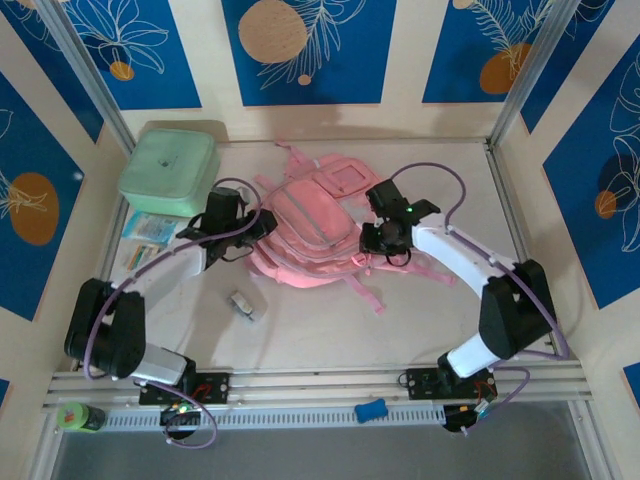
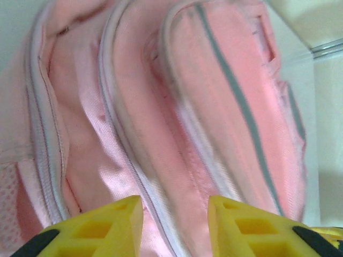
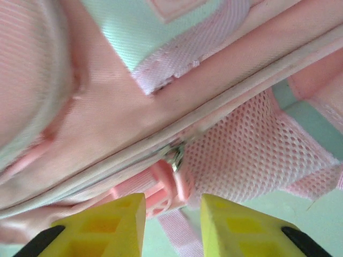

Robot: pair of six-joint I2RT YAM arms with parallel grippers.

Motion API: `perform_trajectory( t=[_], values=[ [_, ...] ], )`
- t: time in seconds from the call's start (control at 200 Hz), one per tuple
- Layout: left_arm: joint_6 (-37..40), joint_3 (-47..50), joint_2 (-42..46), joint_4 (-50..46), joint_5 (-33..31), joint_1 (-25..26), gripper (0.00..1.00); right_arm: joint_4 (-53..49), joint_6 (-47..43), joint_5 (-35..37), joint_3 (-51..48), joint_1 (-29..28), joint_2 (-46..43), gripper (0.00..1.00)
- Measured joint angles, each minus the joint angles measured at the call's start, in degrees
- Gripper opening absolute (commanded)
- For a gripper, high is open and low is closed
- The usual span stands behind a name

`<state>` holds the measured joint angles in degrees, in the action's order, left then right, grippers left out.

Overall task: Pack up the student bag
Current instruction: Zip the student bag at the center of the table, then unzip the student bag at the center of the table.

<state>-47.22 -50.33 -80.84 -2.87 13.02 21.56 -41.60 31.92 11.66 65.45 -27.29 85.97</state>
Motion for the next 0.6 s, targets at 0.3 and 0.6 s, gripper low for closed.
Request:
perform_trajectory(
  t=[0.3, 0.6],
  values=[
    [0.44, 1.86, 9.55, -1.51, -9.03, 11.69, 0.55, 4.46, 4.74, -14.95, 1.05, 3.74, -0.31, 0.49],
    [0.79, 3.06, 8.7, -2.56, -20.13, 23.63, 0.74, 6.69, 6.05, -21.62, 9.9, 5.31, 11.21, 0.46]
  ],
)
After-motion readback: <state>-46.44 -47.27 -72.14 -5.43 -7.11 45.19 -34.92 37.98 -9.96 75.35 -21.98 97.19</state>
